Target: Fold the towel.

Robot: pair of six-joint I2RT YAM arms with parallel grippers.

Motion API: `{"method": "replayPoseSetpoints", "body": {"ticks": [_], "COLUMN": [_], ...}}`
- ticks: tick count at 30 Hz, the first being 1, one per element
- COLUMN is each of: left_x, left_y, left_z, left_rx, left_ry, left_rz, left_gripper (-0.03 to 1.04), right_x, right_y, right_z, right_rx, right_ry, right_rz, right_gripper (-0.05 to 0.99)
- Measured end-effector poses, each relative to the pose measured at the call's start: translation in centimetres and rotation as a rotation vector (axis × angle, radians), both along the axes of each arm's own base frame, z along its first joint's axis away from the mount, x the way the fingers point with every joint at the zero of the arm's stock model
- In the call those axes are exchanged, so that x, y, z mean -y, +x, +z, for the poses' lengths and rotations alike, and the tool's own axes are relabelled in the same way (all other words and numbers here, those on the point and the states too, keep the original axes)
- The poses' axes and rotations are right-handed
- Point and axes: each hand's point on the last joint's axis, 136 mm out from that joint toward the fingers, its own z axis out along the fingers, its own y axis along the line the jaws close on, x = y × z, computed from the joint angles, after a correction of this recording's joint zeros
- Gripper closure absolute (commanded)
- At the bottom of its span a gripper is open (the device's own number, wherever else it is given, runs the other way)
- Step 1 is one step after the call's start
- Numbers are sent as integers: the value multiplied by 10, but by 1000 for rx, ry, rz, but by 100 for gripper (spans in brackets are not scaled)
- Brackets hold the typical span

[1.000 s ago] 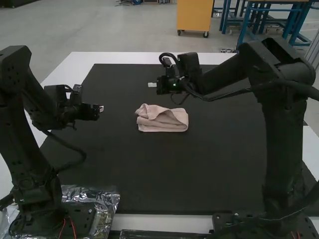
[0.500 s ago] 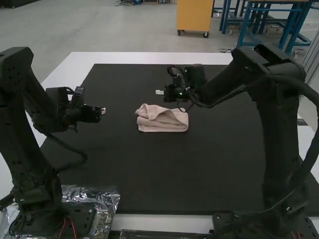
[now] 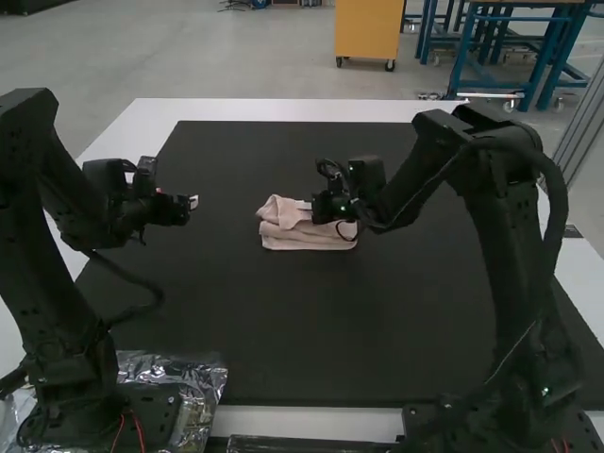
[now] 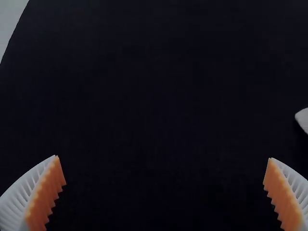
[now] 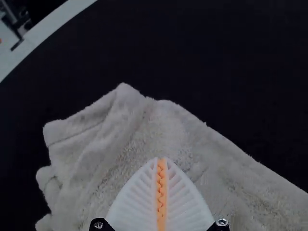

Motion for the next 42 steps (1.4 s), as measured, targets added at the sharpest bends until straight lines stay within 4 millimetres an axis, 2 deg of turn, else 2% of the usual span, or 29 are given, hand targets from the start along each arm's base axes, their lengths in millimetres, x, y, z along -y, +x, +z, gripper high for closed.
{"method": "replayPoseSetpoints", "body": {"ticks": [5, 9, 12, 14, 16, 18, 19, 24, 26, 28, 32, 34, 38, 42], "left_x": [11, 27, 31, 32, 34, 39, 42, 64, 74, 83, 103, 109, 108, 90], "left_y": [0, -3, -3, -3, -3, -4, -4, -11, -18, -27, -53, -69, -104, -134], "left_z": [31, 44, 58, 70, 84, 98, 105, 150, 170, 189, 229, 250, 288, 307], "left_rx": [66, 74, 92, 109, 126, 144, 152, 225, 264, 306, 402, 454, 560, 626], "left_ry": [1, -14, -29, -34, -37, -36, -37, -29, -26, -31, -43, -49, -60, -57], "left_rz": [-22, -53, -57, -54, -56, -64, -71, -101, -117, -132, -163, -171, -157, -104], "left_gripper": [4, 4, 4, 4, 4, 4, 4, 4, 4, 4, 4, 4, 4, 4], "right_x": [2, -2, -3, -2, 0, 3, 6, 44, 66, 87, 125, 141, 170, 203], "right_y": [-19, -21, -21, -21, -21, -17, -14, -1, -5, -15, -55, -82, -142, -206], "right_z": [-35, -33, -31, -25, -9, 20, 41, 176, 231, 277, 351, 375, 408, 430], "right_rx": [-33, -19, -24, -33, -38, -22, -4, 155, 229, 297, 426, 482, 588, 683], "right_ry": [-17, -10, -7, -5, 1, 20, 35, 148, 186, 218, 269, 290, 336, 378], "right_rz": [15, 23, 20, 16, 12, 1, -9, -92, -133, -167, -222, -242, -293, -355], "right_gripper": [96, 96, 96, 96, 95, 95, 92, 47, 25, 4, 2, 2, 2, 2]}}
